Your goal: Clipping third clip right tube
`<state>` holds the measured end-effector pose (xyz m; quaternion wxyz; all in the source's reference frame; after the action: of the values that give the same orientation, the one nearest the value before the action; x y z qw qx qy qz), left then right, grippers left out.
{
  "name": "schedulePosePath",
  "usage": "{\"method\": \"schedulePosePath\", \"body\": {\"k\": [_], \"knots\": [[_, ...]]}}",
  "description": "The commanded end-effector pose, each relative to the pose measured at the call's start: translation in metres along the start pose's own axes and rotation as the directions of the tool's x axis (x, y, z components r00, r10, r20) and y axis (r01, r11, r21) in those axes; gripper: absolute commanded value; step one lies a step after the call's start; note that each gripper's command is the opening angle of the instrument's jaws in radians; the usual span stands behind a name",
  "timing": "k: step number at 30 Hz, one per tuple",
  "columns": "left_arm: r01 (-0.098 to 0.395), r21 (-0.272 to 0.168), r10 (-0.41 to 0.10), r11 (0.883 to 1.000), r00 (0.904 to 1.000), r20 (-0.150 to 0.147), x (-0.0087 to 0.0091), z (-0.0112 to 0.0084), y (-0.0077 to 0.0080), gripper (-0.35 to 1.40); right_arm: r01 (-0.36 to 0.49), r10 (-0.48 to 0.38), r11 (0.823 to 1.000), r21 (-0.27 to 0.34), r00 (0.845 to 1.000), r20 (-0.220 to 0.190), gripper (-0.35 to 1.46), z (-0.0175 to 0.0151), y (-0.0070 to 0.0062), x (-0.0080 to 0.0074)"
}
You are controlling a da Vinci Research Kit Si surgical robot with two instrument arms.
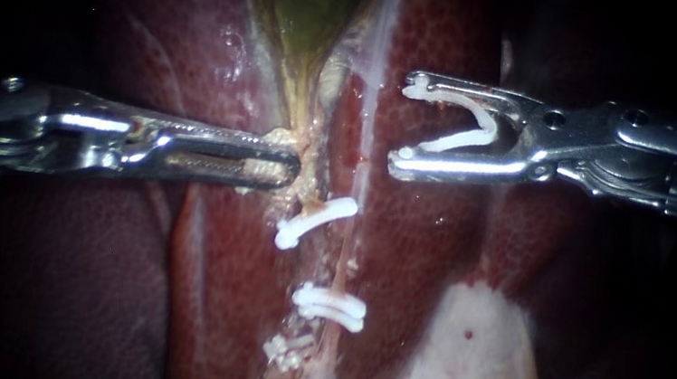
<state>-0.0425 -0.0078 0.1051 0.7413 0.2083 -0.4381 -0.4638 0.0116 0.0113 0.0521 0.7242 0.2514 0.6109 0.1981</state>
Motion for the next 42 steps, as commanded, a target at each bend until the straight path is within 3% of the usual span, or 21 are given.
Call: {"method": "schedulePosePath", "body": {"k": [1, 10, 18, 31, 42], "knots": [[0.0, 0.0, 0.0, 1.0, 1.0, 0.0, 0.0, 0.0, 0.0, -0.21, 0.0, 0.0, 1.0, 0.0, 1.0, 0.0, 0.58, 0.0, 0.0, 0.0], [0.0, 0.01, 0.0, 1.0, 1.0, -0.005, -0.0003, -0.0012, 0.0005, -0.21, 0.0, 0.0, 1.0, 0.0, 1.0, 0.0, 0.58, 0.0, 0.0, 0.0], [0.014, -0.017, -0.014, 1.0, 0.9999, 0.001, -0.0032, -0.0045, 0.0016, -0.21, 0.0, 0.0, 1.0, 0.0, 1.0, 0.0, 0.58, 0.0, 0.0, 0.0], [0.027, -0.04, -0.024, 0.999, 0.9975, 0.067, -0.008, -0.0097, 0.0027, -0.21, 0.0, 0.0, 1.0, 0.0, 1.0, 0.0, 0.58, 0.0, 0.0, 0.0], [0.023, -0.045, -0.019, 0.999, 0.9961, 0.086, -0.0092, -0.0113, 0.0022, -0.21, 0.0, 0.0, 1.0, 0.0, 1.0, 0.0, 0.58, 0.0, 0.0, 0.0]]}}
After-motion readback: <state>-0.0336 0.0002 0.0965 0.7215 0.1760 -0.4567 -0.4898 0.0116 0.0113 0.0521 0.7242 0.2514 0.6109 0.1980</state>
